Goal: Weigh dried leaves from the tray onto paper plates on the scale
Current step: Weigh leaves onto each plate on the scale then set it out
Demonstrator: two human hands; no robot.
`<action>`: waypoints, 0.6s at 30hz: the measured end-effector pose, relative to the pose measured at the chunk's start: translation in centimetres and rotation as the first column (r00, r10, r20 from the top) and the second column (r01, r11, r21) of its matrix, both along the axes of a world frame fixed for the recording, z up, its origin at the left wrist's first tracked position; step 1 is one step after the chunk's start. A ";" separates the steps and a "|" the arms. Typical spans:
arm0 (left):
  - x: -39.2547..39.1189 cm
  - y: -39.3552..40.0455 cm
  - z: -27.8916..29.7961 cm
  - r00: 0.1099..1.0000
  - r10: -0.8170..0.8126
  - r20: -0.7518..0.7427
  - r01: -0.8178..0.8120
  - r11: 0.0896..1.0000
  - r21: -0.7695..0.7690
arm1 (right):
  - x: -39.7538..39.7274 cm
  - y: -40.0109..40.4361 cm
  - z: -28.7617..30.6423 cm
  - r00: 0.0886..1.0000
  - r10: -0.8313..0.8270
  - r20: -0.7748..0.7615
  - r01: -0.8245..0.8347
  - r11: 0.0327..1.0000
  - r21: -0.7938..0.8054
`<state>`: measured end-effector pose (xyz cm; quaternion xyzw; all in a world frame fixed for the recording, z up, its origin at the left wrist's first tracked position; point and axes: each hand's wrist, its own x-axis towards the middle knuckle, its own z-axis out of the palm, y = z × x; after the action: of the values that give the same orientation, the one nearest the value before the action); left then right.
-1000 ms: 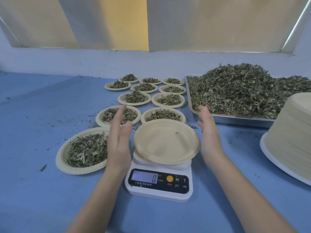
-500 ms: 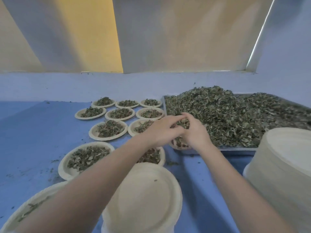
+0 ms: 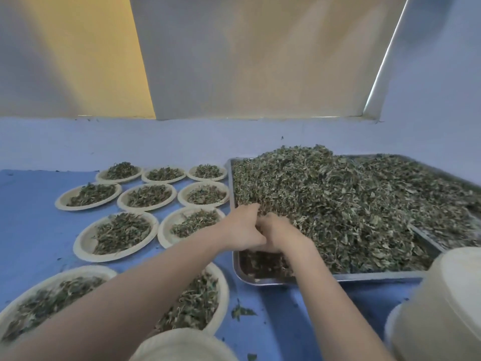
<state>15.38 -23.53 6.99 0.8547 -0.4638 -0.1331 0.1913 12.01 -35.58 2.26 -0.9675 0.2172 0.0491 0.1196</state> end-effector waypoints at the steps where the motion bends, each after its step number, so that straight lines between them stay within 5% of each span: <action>1: 0.0 -0.1 0.1 1.000 0.000 0.001 0.000 1.000 0.020 | -0.8 -0.2 0.3 0.998 -0.032 0.052 0.030 0.999 0.030; 6: 0.2 -1.1 -0.5 0.999 -0.007 0.045 -0.004 0.974 0.225 | -1.6 0.3 0.5 0.982 -0.119 -0.148 0.118 0.993 -0.020; 9: -0.2 -1.7 -1.4 0.998 -0.008 0.060 -0.009 0.963 0.270 | -1.3 0.2 -0.3 0.995 -0.070 0.072 0.065 0.995 0.077; 12: -0.5 -2.3 -1.8 0.999 0.031 0.028 -0.035 0.983 0.177 | -2.0 -1.1 -0.7 0.941 -0.196 0.276 0.114 0.952 0.285; 16: -0.6 -2.5 -1.5 0.956 0.145 -0.255 -0.166 0.984 -0.063 | -3.1 -2.3 -0.1 0.748 -0.512 0.421 0.151 0.750 0.645; 18: -1.1 -2.3 -0.7 0.804 0.158 -0.573 -0.303 0.939 -0.166 | -3.4 -2.4 0.4 0.658 -0.649 0.382 0.099 0.577 0.810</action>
<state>14.25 -25.84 6.31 0.7992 -0.2937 -0.2898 0.4371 8.58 -38.02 2.69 -0.7114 0.3380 -0.2341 0.5700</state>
